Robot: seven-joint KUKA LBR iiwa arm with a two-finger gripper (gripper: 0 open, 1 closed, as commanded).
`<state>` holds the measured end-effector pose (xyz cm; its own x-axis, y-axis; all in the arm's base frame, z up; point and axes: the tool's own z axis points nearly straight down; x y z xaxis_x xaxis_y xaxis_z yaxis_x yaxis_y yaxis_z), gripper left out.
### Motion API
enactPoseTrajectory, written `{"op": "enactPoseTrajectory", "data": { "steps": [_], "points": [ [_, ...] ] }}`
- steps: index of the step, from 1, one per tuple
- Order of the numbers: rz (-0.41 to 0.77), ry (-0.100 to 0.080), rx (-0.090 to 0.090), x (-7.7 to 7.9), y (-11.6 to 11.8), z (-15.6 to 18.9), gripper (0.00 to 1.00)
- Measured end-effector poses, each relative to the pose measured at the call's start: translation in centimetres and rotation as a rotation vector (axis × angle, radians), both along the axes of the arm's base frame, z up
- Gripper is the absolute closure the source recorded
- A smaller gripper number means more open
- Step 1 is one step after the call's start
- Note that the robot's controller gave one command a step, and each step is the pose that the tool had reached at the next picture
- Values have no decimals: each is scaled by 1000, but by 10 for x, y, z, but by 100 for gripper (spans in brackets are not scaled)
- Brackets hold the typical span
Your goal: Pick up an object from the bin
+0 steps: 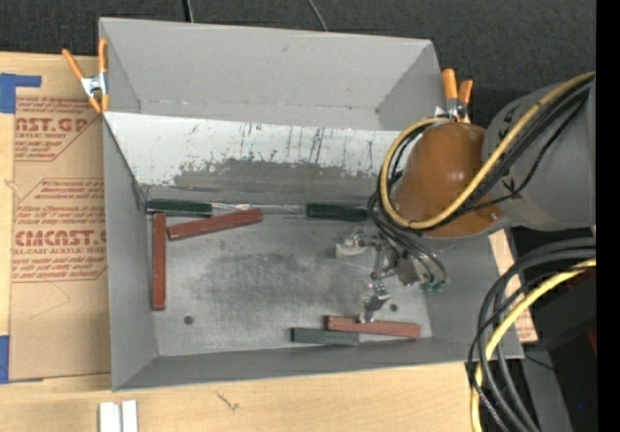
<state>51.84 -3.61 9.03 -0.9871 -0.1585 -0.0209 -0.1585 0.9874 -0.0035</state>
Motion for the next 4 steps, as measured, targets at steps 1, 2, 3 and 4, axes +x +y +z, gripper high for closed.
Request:
{"op": "enactPoseTrajectory", "data": {
  "steps": [1, 2, 3, 4],
  "points": [
    [54, 3, -10, -22, 3, -10, 100],
    [55, -16, 0, -19, 9, -13, 0],
    [56, -17, 0, -19, 9, -13, 0],
    [83, -23, -8, -21, 22, -12, 0]
  ]
}}
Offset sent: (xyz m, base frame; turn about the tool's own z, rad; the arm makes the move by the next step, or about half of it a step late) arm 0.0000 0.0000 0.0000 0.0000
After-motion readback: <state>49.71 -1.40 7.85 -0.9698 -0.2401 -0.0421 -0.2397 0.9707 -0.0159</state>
